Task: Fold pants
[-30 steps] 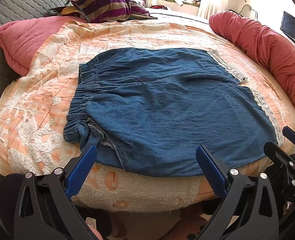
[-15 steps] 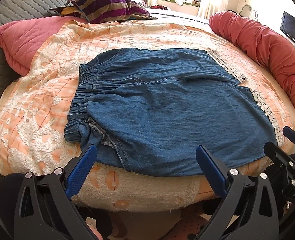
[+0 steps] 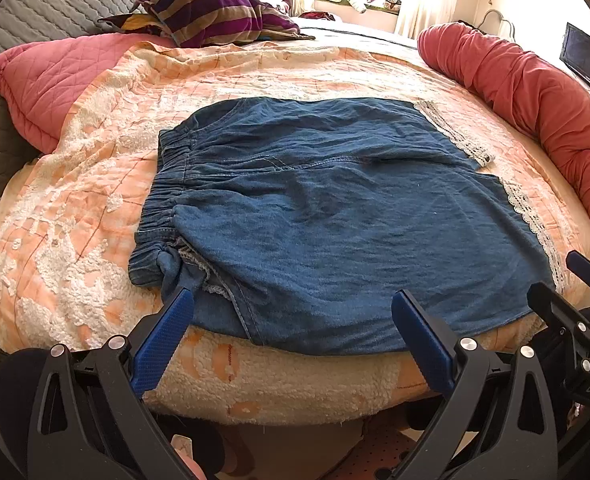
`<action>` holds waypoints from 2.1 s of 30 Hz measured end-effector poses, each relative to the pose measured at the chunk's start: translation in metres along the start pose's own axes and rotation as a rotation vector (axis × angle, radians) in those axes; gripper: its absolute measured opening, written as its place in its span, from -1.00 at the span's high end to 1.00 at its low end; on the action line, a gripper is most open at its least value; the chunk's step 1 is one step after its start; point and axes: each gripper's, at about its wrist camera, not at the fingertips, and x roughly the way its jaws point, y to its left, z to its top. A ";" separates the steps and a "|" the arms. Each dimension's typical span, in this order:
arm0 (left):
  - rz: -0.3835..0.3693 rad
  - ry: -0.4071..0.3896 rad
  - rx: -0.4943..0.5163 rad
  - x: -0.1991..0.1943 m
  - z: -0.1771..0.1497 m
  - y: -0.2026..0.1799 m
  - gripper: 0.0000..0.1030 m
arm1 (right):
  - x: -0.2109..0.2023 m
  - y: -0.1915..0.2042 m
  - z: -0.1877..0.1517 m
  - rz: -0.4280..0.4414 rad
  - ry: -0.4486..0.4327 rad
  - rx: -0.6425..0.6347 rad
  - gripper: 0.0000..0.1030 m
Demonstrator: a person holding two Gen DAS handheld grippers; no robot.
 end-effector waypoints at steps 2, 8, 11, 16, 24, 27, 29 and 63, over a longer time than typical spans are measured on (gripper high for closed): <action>-0.002 0.000 -0.002 0.001 0.000 0.001 -0.92 | 0.000 0.000 0.000 -0.001 0.000 0.000 -0.83; -0.004 -0.001 -0.004 0.001 0.001 0.002 -0.92 | 0.002 0.000 0.001 -0.001 0.007 -0.007 -0.83; -0.003 -0.003 -0.006 0.002 0.002 0.004 -0.92 | 0.003 0.000 0.001 -0.001 0.009 -0.007 -0.83; -0.004 0.000 -0.014 0.004 0.004 0.007 -0.92 | 0.004 0.000 0.002 -0.001 0.015 -0.010 -0.83; 0.009 -0.006 -0.048 0.011 0.015 0.024 -0.92 | 0.017 0.008 0.020 0.015 0.017 -0.049 -0.83; 0.021 -0.006 -0.064 0.014 0.023 0.032 -0.92 | 0.029 0.010 0.035 0.053 0.040 -0.052 -0.83; 0.021 0.000 -0.078 0.019 0.031 0.040 -0.92 | 0.036 0.013 0.045 0.068 0.050 -0.053 -0.83; 0.137 0.115 -0.214 0.154 0.163 0.161 -0.92 | 0.232 0.086 0.205 0.147 0.125 -0.414 -0.83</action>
